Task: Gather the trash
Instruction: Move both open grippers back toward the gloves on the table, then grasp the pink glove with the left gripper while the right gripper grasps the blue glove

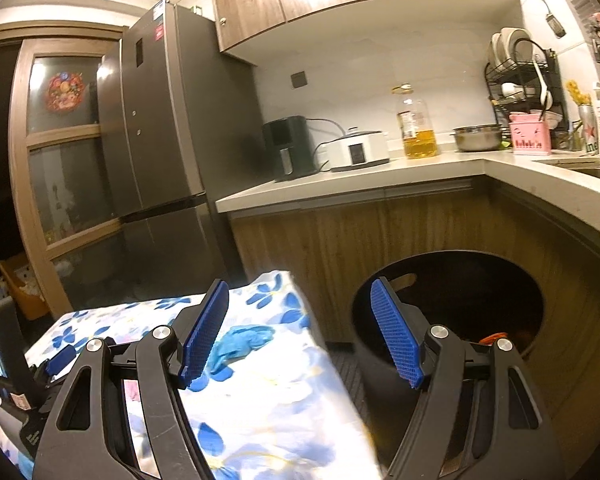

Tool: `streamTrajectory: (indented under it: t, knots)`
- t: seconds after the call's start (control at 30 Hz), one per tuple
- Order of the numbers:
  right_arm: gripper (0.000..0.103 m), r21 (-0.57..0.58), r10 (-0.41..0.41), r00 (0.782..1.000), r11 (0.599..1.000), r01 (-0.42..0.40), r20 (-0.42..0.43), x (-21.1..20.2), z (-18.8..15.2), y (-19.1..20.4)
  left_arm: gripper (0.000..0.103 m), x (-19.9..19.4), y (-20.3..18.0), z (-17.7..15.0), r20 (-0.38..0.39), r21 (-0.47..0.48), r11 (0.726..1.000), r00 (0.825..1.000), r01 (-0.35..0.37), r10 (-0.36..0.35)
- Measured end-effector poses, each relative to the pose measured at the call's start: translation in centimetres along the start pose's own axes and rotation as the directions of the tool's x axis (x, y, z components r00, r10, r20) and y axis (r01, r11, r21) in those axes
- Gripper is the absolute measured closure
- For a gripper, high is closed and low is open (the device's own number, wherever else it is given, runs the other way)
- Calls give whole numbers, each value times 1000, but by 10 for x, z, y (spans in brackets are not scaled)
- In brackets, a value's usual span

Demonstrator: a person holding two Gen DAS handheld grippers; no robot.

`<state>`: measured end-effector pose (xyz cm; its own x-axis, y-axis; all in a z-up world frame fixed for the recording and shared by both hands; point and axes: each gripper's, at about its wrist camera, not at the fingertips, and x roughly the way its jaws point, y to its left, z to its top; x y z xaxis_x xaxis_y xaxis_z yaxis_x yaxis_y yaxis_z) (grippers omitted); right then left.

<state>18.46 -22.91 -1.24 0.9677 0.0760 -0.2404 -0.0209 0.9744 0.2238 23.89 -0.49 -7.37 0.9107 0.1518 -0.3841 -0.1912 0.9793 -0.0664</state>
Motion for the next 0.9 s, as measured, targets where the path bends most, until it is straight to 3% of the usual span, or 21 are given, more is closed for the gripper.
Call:
streamTrajectory:
  t: [0.27, 0.6, 0.9]
  knots:
    - [31, -30, 30, 999, 999, -31, -28, 26, -10, 37, 24, 30, 23, -1, -36, -7, 999, 998, -43, 42]
    - [31, -46, 23, 998, 999, -26, -60, 61, -22, 67, 29, 64, 34, 0, -107, -34, 999, 994, -17, 13]
    - [31, -63, -5, 994, 998, -2, -106, 97, -40, 87, 66, 94, 41, -11, -224, -81, 996, 973, 44, -61]
